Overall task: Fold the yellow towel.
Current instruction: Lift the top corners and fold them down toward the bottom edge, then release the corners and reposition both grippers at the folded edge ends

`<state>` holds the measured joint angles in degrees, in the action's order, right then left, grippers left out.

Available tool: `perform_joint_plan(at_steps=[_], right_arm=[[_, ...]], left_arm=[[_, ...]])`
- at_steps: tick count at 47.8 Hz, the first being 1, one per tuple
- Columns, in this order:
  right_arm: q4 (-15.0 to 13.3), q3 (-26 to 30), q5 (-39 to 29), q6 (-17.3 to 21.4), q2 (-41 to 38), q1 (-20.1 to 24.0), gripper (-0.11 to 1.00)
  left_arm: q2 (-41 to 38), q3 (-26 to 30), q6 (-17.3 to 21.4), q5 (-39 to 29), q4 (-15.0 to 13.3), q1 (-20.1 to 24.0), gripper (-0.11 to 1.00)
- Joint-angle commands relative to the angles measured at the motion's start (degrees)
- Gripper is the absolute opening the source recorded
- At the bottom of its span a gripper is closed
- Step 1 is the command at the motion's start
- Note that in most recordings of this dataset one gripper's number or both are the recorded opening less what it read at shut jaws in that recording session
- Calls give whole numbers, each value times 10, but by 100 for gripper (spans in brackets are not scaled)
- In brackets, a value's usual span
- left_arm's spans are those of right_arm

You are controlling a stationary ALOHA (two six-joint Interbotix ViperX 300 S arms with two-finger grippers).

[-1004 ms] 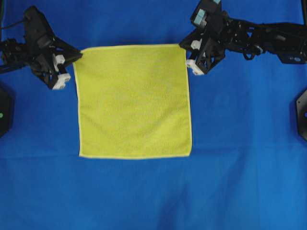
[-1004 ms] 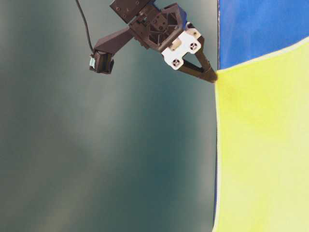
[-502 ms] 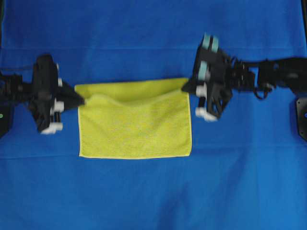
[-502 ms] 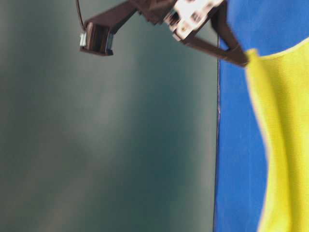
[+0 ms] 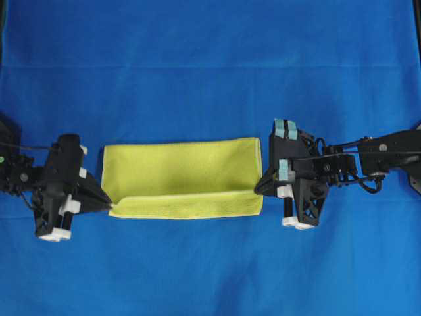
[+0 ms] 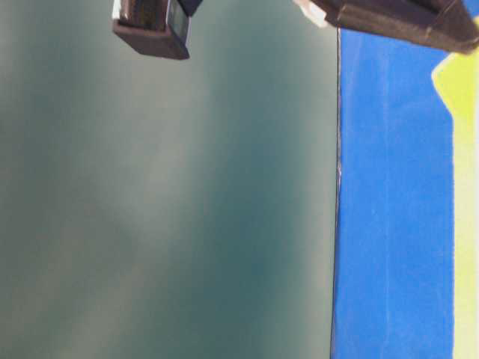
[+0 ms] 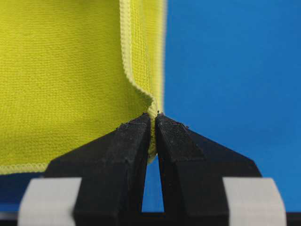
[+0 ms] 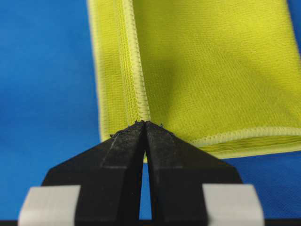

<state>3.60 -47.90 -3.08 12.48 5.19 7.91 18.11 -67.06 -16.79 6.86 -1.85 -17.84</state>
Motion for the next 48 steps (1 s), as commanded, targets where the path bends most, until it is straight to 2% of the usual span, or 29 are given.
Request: perform_joint_plan(at_steps=[1,16,19,24,26,30,33,35,41,48], right_arm=[[3,10,4,2,4,0,1],[2,19,1,2,-11,1,1],[2,22,1,2,-15,1,1],[2,26,3,2,-15,4,3],[2,28,1,2,-16,4,12],[0,32,-1,1,-11,7,39],[-2,34,-3,-2,-4,8,58],[-4,36,-5,-3,0,7,66],[-18,36,-10,-4,19,2,61],[-22,33,-13,-2,21,-47,63]], left_arm=[[-7,18,0,2,0,-10,5],[-15,26,-4,4,0,-15,6],[-15,26,-4,3,0,-15,14],[-14,28,-4,3,0,-15,34],[-11,31,-4,1,0,-16,42],[-2,38,4,-9,1,-15,59],[12,43,8,-23,1,-14,65],[19,45,12,-32,1,-11,67],[40,39,27,-47,0,11,66],[46,32,47,-54,0,69,66]])
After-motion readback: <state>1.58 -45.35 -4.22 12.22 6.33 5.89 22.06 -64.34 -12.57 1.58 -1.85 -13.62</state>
